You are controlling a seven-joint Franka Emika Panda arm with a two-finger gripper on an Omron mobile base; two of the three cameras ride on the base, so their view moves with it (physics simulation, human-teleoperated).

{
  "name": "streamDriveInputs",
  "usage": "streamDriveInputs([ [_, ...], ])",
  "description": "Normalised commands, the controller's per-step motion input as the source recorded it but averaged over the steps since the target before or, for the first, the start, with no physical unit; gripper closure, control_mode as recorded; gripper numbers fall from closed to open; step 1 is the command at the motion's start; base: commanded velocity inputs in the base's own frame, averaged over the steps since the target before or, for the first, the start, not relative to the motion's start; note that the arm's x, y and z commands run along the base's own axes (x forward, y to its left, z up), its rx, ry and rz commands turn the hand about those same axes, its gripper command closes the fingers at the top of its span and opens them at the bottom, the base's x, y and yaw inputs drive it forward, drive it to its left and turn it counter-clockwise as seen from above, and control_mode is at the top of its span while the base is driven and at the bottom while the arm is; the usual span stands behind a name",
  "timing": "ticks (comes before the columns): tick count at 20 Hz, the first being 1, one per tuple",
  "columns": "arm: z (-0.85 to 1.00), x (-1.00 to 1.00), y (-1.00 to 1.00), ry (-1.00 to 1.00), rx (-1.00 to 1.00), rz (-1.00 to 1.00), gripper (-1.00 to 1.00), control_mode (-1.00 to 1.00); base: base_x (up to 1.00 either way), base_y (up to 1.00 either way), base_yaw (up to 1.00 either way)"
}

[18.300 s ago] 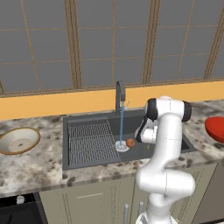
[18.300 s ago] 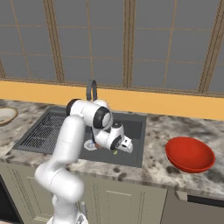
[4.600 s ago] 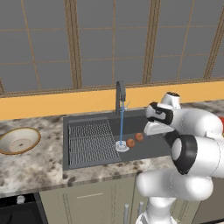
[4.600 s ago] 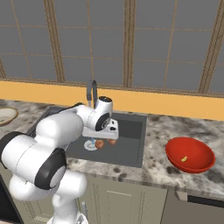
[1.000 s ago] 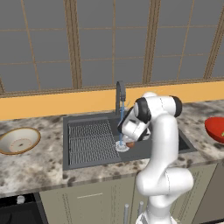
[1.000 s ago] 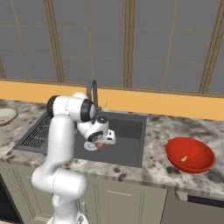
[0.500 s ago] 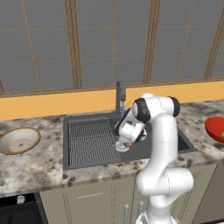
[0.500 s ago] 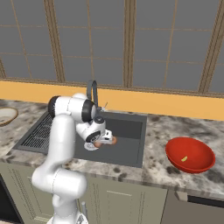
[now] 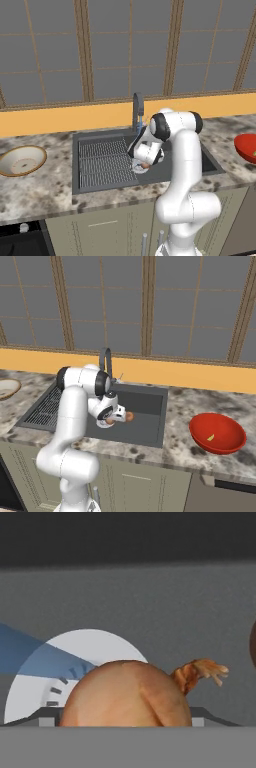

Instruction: Pick the onions from the sink and place them in one bowl. Place the lemon wedge in the other bowl. Then turn off the sink faucet.

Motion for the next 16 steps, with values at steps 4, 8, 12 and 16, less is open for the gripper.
streamDriveInputs([
  [4, 0.0, 0.0, 0.0, 0.0, 0.0, 0.0, 1.0, -1.0, 0.0, 0.0, 0.0],
  [8, 0.07, -0.09, -0.21, -0.08, 0.0, 0.03, 1.0, -1.0, 0.0, 0.0, 0.0],
  [12, 0.41, -0.32, -0.44, -0.15, 0.0, 0.08, 1.0, -1.0, 0.0, 0.0, 0.0],
  [16, 0.54, -0.42, -0.46, -0.16, 0.0, 0.09, 1.0, -1.0, 0.0, 0.0, 0.0],
])
